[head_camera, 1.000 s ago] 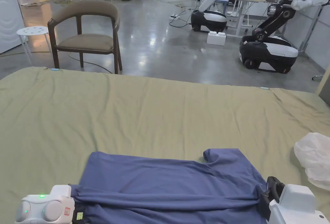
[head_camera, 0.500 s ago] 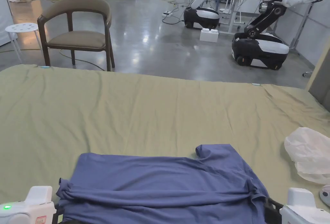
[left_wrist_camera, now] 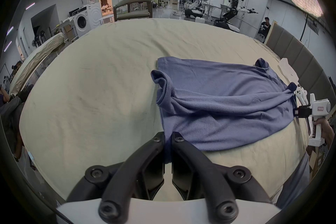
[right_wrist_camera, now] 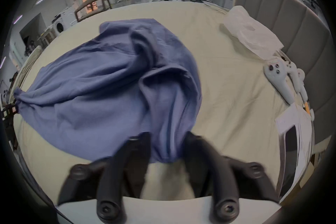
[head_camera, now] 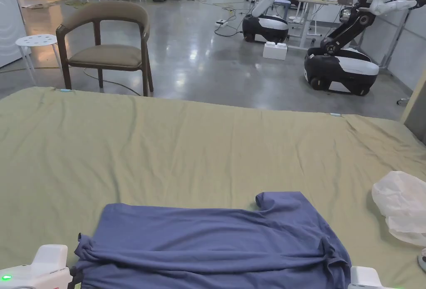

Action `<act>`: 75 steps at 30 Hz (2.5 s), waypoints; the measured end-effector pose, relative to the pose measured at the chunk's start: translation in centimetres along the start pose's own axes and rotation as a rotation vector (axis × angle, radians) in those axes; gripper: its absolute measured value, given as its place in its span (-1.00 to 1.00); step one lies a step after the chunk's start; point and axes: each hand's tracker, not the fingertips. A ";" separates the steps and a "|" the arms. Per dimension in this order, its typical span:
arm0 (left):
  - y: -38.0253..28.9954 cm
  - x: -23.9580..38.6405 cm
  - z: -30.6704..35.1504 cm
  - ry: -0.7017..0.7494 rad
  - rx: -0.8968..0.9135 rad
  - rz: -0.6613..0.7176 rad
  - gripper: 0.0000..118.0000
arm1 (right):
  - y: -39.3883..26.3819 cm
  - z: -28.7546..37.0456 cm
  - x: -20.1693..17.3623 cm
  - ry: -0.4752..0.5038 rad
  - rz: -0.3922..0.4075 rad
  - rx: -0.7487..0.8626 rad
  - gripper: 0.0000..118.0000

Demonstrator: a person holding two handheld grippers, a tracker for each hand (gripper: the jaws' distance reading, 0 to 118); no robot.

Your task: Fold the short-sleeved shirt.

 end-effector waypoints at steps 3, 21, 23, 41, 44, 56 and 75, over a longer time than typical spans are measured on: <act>0.2 0.3 0.3 0.008 0.008 -0.008 -0.97 | 0.1 0.1 -1.5 -0.066 0.095 -0.014 -0.87; 1.7 -1.9 8.1 0.010 0.098 -0.032 -0.97 | 0.9 13.9 -1.4 -0.043 0.094 0.074 -0.90; 0.0 -2.2 8.6 0.002 0.059 -0.021 -0.97 | -0.8 14.3 -1.6 -0.041 0.106 0.052 -0.90; -10.3 -2.4 3.5 0.056 -0.180 -0.007 -0.92 | -11.3 9.7 -3.2 -0.102 0.095 -0.093 -0.46; -9.7 -2.0 4.0 0.081 -0.135 -0.022 -0.48 | -10.3 11.6 -3.4 -0.166 0.111 -0.063 0.06; -0.9 2.5 6.5 0.053 0.341 -0.043 -0.18 | -1.3 17.6 -8.7 -0.104 0.006 0.547 0.24; 6.0 6.7 11.5 0.161 0.770 -0.105 -1.00 | 5.4 19.6 -16.2 -0.064 0.016 0.955 -0.99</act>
